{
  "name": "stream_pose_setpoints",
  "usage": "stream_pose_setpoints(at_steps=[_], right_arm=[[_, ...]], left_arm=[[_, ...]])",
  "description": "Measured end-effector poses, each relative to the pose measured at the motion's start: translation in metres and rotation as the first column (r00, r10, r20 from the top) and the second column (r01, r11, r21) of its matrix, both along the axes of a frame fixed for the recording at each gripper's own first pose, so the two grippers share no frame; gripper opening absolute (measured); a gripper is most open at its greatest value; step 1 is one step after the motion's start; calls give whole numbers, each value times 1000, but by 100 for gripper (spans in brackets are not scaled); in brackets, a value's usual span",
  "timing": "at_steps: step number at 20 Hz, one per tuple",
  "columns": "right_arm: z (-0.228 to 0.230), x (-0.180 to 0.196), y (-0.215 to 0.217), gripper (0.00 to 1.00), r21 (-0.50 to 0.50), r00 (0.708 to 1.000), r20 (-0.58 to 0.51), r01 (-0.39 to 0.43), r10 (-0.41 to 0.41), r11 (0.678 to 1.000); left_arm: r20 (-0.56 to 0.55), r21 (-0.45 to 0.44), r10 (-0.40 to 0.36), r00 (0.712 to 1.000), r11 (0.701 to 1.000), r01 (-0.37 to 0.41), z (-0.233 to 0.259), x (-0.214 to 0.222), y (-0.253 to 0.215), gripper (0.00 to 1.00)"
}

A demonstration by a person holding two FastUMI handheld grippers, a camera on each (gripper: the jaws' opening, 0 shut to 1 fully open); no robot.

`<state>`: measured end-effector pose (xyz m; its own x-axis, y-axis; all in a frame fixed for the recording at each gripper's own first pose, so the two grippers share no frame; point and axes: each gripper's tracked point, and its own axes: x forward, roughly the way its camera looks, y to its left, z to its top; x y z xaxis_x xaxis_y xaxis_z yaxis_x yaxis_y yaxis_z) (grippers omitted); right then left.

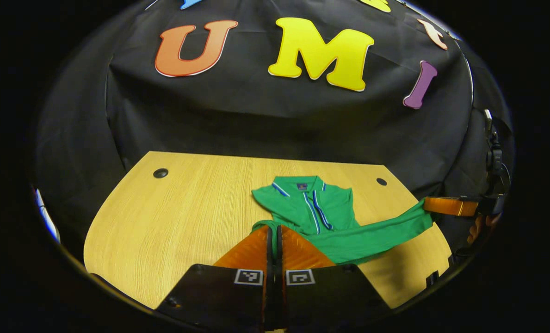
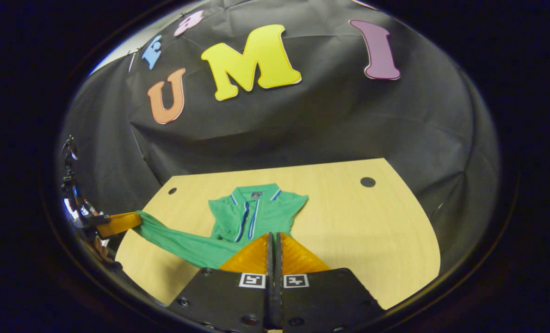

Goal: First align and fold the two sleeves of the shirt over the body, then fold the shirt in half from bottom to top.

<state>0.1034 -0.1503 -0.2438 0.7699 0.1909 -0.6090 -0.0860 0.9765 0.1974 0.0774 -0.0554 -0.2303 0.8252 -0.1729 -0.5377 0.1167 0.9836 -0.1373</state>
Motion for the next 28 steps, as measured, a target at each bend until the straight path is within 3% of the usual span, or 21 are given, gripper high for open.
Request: stream_pose_setpoints(at_steps=[14,20,21,22,23,24,26,28], right_arm=[[8,200,5,0,27,997,74,-7,5,1000],[-33,234,6,0,1,999,33,-1,1,1000],[-40,234,10,0,9,1000,16,-5,5,1000],[-42,233,11,6,10,1000,11,-6,5,1000],[-42,233,11,5,1,1000,20,-1,1,1000],[-40,233,11,14,-9,999,36,-2,3,1000],[-33,230,13,56,-26,998,62,-6,7,1000],[-25,226,10,98,-67,995,104,9,-3,998]], left_arm=[[59,-5,59,996,998,-59,0,175,9,6],[43,10,103,994,995,-104,-36,214,11,6],[42,10,111,993,994,-111,-40,216,11,9],[42,16,121,992,992,-122,-42,218,12,24],[40,20,125,991,992,-126,-45,218,11,45],[40,27,132,990,991,-133,-43,217,11,63],[59,37,148,987,988,-150,-34,216,17,100],[80,32,150,985,988,-153,-24,214,15,100]])
